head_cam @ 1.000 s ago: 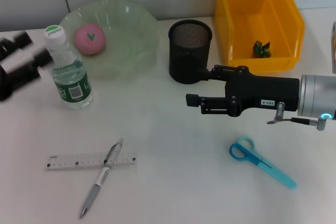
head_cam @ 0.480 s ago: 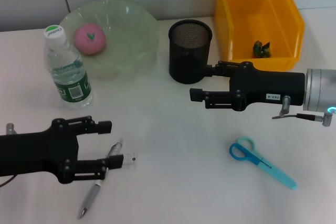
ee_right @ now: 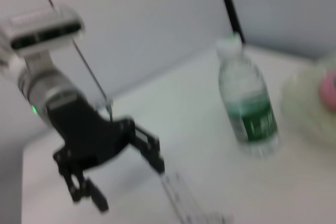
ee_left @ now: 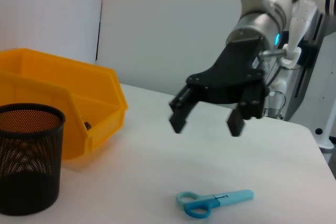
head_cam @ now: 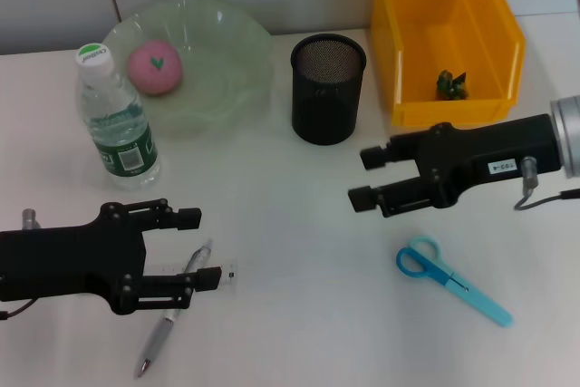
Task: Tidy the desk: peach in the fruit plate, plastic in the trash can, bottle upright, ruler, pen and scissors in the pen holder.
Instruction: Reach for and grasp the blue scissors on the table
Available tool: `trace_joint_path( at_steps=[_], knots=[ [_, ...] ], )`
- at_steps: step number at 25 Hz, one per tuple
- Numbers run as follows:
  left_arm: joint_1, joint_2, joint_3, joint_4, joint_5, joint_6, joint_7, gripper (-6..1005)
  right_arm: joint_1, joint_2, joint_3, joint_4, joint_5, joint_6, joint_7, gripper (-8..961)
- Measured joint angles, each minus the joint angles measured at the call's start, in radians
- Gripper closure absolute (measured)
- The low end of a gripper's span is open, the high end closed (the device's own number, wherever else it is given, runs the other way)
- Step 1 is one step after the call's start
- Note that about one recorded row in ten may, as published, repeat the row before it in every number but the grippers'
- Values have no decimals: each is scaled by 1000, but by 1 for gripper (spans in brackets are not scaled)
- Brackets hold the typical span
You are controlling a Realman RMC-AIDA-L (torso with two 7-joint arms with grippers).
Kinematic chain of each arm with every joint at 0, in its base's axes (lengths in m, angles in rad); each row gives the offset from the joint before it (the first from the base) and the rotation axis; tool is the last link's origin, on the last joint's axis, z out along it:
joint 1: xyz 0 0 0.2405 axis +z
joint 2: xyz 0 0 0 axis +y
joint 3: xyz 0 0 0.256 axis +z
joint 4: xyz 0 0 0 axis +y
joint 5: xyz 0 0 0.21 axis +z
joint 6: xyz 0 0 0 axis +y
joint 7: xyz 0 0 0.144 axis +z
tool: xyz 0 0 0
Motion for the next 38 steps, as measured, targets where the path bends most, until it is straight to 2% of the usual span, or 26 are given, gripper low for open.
trace_joint_path(
  at_steps=[1, 2, 4, 5, 8, 10, 11, 12, 15, 22, 30, 38],
  knots=[
    [0, 0, 0, 0, 0, 0, 0, 202, 0, 0, 0, 0, 0, 0, 0, 182],
    [-4, 0, -1, -11, 0, -4, 5, 202, 4, 1, -36, -112, -75, -26, 130, 182],
    [-13, 0, -2, -26, -1, -11, 8, 202, 6, 1, -52, -160, -106, -36, 184, 182],
    [-21, 1, 0, -36, 3, -19, 9, 202, 19, 2, -87, -266, -196, -70, 313, 182],
    [-26, 1, 1, -42, 6, -27, 9, 202, 40, 1, -113, -331, -272, -117, 410, 183],
    [-30, 1, 1, -46, 7, -31, 10, 202, 90, -3, -152, -388, -392, -208, 558, 183],
    [-30, 1, 1, -46, 7, -31, 10, 202, 90, -3, -152, -388, -392, -208, 558, 183],
    [-32, 1, 0, -47, 8, -32, 9, 202, 126, -4, -175, -397, -475, -257, 629, 183],
    [-32, 2, -3, -47, 8, -33, 5, 202, 159, -1, -204, -399, -569, -307, 690, 190],
    [-32, 3, -6, -47, 8, -37, 0, 202, 173, 1, -269, -399, -670, -330, 751, 205],
    [-30, 3, 1, -47, 9, -35, -2, 202, 131, 6, -432, -367, -678, -211, 747, 223],
    [-22, 3, 2, -47, 11, -31, -4, 202, 100, 10, -510, -332, -674, -135, 735, 240]
  ],
)
